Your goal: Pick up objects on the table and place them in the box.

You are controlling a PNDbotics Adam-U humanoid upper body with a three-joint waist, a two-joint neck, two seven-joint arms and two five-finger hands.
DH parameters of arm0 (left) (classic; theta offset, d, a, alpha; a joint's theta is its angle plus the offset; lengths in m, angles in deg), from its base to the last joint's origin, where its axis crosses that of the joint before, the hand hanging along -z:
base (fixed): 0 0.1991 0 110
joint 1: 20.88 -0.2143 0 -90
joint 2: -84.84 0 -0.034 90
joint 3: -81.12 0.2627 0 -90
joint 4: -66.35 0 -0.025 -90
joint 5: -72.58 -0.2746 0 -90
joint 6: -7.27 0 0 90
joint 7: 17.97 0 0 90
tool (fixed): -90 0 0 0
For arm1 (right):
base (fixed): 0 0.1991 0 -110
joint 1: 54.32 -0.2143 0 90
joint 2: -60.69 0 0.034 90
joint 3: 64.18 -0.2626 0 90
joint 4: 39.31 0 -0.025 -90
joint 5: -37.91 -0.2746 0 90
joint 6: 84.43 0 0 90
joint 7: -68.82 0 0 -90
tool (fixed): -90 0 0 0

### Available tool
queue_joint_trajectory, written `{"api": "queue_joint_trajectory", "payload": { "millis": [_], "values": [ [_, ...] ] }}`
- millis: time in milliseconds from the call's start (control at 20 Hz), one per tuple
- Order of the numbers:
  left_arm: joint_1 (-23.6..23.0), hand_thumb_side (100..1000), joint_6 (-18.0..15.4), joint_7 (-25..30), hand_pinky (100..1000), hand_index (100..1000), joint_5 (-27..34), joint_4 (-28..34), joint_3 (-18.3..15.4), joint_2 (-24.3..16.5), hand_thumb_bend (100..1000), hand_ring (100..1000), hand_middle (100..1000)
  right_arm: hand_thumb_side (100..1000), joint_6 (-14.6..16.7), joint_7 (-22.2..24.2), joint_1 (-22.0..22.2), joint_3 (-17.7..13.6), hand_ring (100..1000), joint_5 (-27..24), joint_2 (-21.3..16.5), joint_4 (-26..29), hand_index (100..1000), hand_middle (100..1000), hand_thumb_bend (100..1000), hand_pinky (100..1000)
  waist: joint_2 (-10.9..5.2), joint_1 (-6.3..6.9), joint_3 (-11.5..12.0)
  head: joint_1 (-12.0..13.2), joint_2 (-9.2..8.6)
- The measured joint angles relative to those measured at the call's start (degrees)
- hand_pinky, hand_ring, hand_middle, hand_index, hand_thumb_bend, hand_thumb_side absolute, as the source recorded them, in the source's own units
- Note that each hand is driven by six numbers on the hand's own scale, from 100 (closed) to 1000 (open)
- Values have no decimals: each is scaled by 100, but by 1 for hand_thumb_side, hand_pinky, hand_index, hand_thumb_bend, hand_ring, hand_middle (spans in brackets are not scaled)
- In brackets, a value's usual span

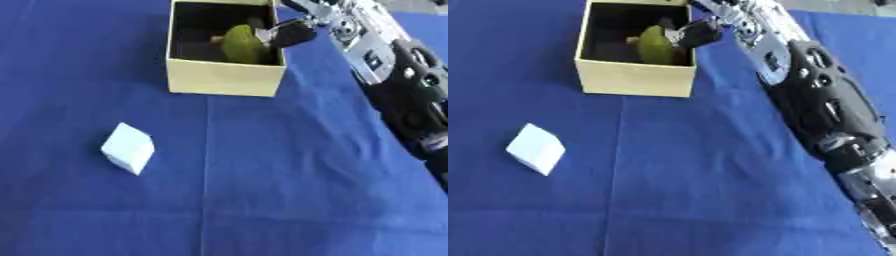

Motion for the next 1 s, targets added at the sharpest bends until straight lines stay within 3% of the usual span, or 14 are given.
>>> {"api": "queue_joint_trajectory", "payload": {
  "millis": [150, 200, 250, 300, 400, 450, 500, 550, 750, 1000],
  "values": [
    [-18, 633, 28, -5, 818, 777, -3, 0, 1, -15, 100, 710, 644, 245, -239, 1, 78, -82, 813, -477, -193, 602, 922, 691, 100, 909, -58, 29, -85, 78, 49],
    [-19, 629, 42, -4, 818, 778, -14, 0, 1, -41, 100, 712, 646, 203, -328, -2, 122, -113, 803, -652, -273, 805, 918, 678, 100, 902, -77, 47, -108, 107, 71],
    [-21, 632, 55, -2, 819, 781, -33, 0, 2, -73, 100, 715, 649, 100, -419, -6, 188, -143, 791, -836, -367, 1020, 911, 662, 100, 894, -97, 67, -129, 143, 86],
    [-23, 632, 84, 3, 819, 783, -59, 0, 4, -117, 100, 718, 652, 100, -510, -24, 286, -173, 786, -1027, -478, 1262, 907, 655, 100, 891, -120, 87, -155, 181, 118],
    [-23, 619, 205, 36, 821, 796, -162, 0, 8, -244, 100, 735, 672, 147, -698, -108, 589, -252, 774, -1445, -792, 1831, 894, 639, 100, 883, -160, 122, -215, 267, 172],
    [-22, 608, 302, 66, 823, 808, -240, 0, 20, -329, 100, 747, 692, 192, -794, -168, 770, -301, 772, -1651, -965, 2136, 891, 636, 100, 882, -175, 140, -239, 310, 196],
    [-10, 586, 444, 127, 828, 832, -372, 0, 37, -452, 100, 761, 717, 293, -886, -245, 994, -362, 769, -1859, -1145, 2476, 888, 630, 100, 883, -191, 159, -263, 352, 223],
    [22, 581, 611, 226, 831, 841, -562, 0, 52, -605, 100, 766, 725, 317, -974, -337, 1255, -437, 768, -2072, -1332, 2835, 887, 628, 100, 884, -210, 178, -293, 393, 244],
    [303, 481, 1255, 1065, 857, 891, -1542, 0, 259, -1341, 100, 812, 768, 376, -1125, -785, 2254, -803, 760, -2835, -1974, 3972, 876, 617, 100, 881, -282, 283, -389, 495, 315],
    [841, 395, 1462, 2848, 868, 903, -2395, -60, 752, -2230, 100, 827, 776, 390, -791, -1254, 3093, -1216, 755, -3180, -2338, 4280, 874, 611, 100, 880, -304, 354, -494, 509, 323]
  ]
}}
